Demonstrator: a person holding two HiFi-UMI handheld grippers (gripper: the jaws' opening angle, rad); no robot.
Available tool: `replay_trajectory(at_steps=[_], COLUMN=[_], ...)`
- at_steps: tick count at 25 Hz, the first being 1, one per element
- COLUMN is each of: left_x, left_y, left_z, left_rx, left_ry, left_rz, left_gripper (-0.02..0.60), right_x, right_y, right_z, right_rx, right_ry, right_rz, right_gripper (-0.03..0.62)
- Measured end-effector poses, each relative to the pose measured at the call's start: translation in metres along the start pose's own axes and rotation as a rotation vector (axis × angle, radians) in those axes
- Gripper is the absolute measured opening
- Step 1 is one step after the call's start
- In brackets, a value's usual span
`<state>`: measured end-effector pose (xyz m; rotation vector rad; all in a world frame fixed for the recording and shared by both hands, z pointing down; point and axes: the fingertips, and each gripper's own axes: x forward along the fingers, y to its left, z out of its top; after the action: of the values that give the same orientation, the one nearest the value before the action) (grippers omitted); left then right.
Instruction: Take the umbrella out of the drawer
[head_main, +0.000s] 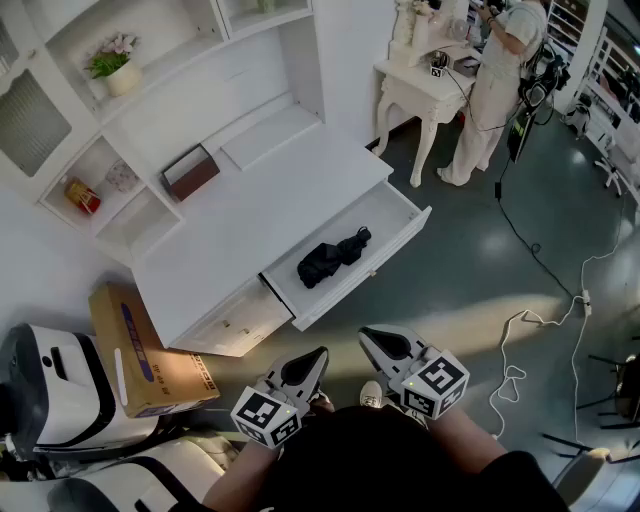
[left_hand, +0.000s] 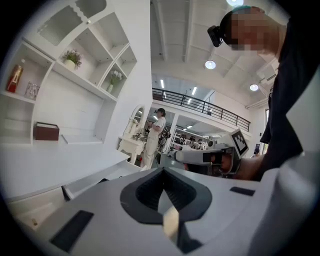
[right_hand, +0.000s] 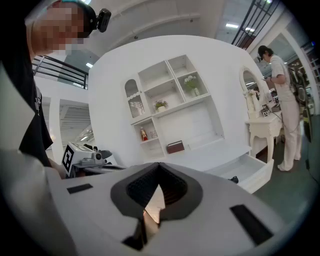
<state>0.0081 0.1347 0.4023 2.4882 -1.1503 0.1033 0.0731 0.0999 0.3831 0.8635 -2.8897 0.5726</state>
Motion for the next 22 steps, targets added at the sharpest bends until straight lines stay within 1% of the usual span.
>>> replay_trajectory(at_steps=[6, 10, 22], left_x=[0.002, 0.001, -0.001], left_y=[0.000, 0.003, 0.010], left_z=[-0.001, -0.002, -0.002], left_rx=[0.001, -0.002, -0.011], left_ry=[0.003, 0.005, 0.010], left_rz=[0.001, -0.001, -0.015], left_gripper=[0.003, 0.003, 0.003], right_x=[0.001, 0.004, 0.012], right_y=[-0.004, -0.001, 0.002], right_z=[-0.006, -0.007, -0.005], right_rx=[0.000, -0.006, 0.024], right_ry=[0.007, 0.005, -0.008], right_rz=[-0.002, 0.012, 0.016], right_gripper=[0.002, 0.002, 0.002])
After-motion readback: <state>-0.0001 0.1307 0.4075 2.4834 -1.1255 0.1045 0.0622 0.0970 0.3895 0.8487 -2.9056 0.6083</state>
